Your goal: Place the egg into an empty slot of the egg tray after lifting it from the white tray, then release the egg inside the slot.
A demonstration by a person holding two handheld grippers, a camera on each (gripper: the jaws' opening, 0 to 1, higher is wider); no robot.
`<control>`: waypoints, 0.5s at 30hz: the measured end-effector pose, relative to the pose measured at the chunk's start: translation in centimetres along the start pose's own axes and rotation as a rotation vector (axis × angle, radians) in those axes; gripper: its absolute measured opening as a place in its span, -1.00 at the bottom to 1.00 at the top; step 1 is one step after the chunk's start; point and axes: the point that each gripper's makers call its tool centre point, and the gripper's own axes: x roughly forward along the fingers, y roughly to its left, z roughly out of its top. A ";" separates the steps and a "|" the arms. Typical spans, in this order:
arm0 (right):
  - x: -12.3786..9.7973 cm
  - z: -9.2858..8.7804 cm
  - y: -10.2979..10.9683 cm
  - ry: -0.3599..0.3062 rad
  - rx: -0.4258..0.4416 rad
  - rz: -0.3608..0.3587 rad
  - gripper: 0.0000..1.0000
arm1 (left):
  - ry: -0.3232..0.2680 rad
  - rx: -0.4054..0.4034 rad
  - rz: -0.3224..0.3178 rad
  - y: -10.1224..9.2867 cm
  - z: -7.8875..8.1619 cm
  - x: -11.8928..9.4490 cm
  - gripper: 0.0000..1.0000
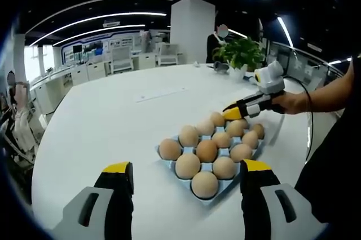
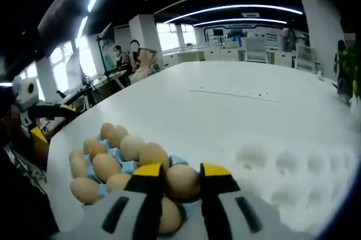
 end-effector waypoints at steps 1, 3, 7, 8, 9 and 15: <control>-0.1 0.0 0.0 -0.002 0.011 -0.003 -0.50 | 0.000 0.001 0.001 0.0 0.0 0.0 0.54; -0.2 0.0 -0.1 -0.006 0.012 -0.007 -0.51 | -0.002 0.003 0.001 -0.1 0.0 -0.1 0.54; -0.6 0.1 -0.4 -0.016 0.029 -0.020 -0.52 | -0.002 0.005 0.003 -0.1 0.0 -0.3 0.54; -0.7 0.1 -0.4 -0.019 0.030 -0.025 -0.53 | -0.004 0.006 0.003 -0.1 0.0 -0.3 0.54; -0.9 0.2 -0.5 -0.028 0.031 -0.031 -0.53 | -0.007 0.007 0.004 -0.1 0.1 -0.4 0.54; -1.8 0.4 -0.9 -0.097 0.071 -0.047 -0.50 | -0.014 0.014 0.002 -0.4 0.2 -0.5 0.54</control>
